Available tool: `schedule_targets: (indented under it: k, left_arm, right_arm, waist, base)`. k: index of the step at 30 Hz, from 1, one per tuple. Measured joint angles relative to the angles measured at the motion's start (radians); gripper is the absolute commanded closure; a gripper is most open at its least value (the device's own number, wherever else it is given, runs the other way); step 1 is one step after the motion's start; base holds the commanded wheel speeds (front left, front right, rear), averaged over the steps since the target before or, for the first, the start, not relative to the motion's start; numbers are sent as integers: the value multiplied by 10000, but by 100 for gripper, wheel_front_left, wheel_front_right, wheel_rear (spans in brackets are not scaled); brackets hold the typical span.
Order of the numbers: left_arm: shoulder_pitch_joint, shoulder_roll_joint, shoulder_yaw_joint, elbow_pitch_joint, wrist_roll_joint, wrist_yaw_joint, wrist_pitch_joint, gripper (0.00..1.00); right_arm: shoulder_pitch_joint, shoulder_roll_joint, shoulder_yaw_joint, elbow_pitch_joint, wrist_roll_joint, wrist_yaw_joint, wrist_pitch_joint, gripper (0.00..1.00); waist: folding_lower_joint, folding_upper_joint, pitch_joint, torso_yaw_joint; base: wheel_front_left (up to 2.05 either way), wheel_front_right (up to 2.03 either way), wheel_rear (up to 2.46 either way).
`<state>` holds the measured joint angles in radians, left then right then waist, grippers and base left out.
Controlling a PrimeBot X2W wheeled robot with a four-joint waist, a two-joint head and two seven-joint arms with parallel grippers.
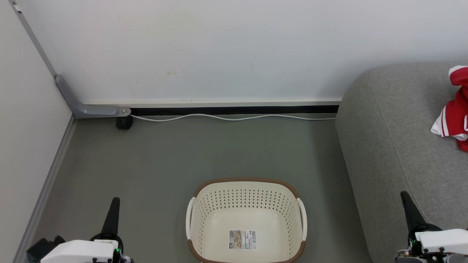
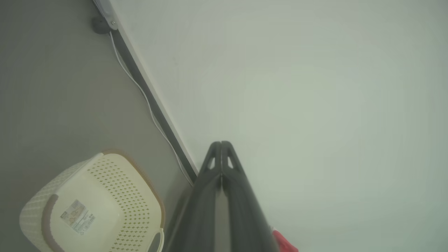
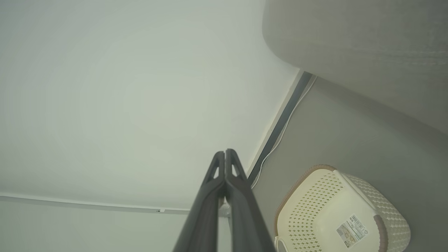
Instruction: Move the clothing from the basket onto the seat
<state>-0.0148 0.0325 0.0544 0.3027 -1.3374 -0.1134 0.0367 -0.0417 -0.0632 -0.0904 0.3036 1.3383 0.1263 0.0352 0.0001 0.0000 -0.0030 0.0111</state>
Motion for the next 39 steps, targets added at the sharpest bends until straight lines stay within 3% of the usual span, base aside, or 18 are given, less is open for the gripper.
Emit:
schedule_targets:
  k: [24,39]
  left_arm:
    - [-356,10,259,-267,-2602,-90,690,100]
    - [-357,10,267,-276,-2667,-92,700,100]
  right_arm:
    - [-236,226,-393,-265,2571,0,702,100]
    - [-294,230,-401,-274,2591,0,702,100]
  waist:
    - [0,0,61,-111]
    - [0,0,60,-111]
  base:
    - [0,0,0]
    - [0,0,0]
